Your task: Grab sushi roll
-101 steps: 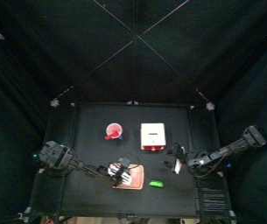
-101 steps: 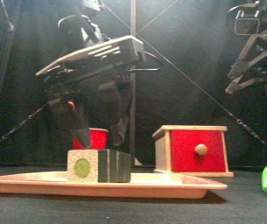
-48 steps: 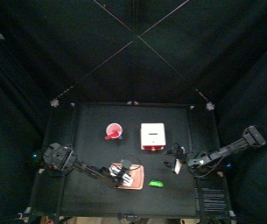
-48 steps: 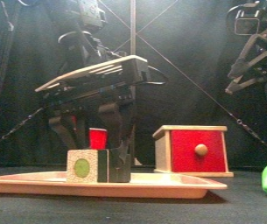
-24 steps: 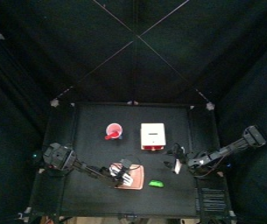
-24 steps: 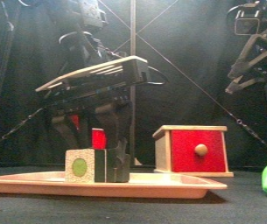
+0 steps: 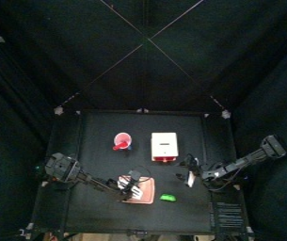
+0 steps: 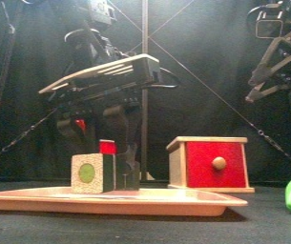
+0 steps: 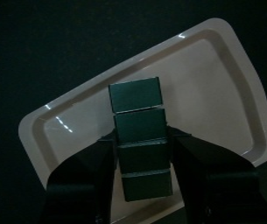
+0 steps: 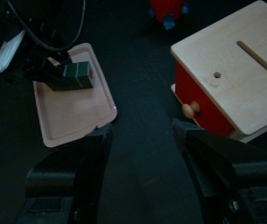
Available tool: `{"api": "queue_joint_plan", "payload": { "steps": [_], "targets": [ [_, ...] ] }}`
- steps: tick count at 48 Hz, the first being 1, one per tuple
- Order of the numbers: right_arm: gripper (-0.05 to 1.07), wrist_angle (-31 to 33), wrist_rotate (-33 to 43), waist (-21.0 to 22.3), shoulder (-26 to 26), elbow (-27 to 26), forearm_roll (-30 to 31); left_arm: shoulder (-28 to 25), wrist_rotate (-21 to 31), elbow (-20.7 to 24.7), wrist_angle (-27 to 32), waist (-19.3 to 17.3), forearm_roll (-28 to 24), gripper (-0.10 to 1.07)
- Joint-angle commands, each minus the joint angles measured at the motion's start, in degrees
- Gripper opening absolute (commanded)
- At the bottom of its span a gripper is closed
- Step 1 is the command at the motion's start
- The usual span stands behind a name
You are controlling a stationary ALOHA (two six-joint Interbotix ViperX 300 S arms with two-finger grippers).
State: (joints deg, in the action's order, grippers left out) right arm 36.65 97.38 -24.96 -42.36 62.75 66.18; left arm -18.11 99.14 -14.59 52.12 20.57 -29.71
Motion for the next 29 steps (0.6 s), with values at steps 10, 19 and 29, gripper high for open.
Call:
{"api": "queue_joint_plan", "payload": {
  "steps": [10, 19, 29],
  "targets": [
    [0.90, -0.1, 0.0, -0.1, 0.1, -0.7, 0.4, 2.0, -0.1, 1.2, 0.2, -0.1, -0.4, 0.55],
    [0.90, -0.1, 0.0, -0.1, 0.1, -0.5, 0.2, 2.0, -0.1, 1.1, 0.1, -0.1, -0.4, 0.55],
    [0.90, -0.2, 0.4, -0.1, 0.2, -0.5, 0.2, 2.0, -0.1, 1.1, 0.2, -0.1, -0.4, 0.55]
  ]
}}
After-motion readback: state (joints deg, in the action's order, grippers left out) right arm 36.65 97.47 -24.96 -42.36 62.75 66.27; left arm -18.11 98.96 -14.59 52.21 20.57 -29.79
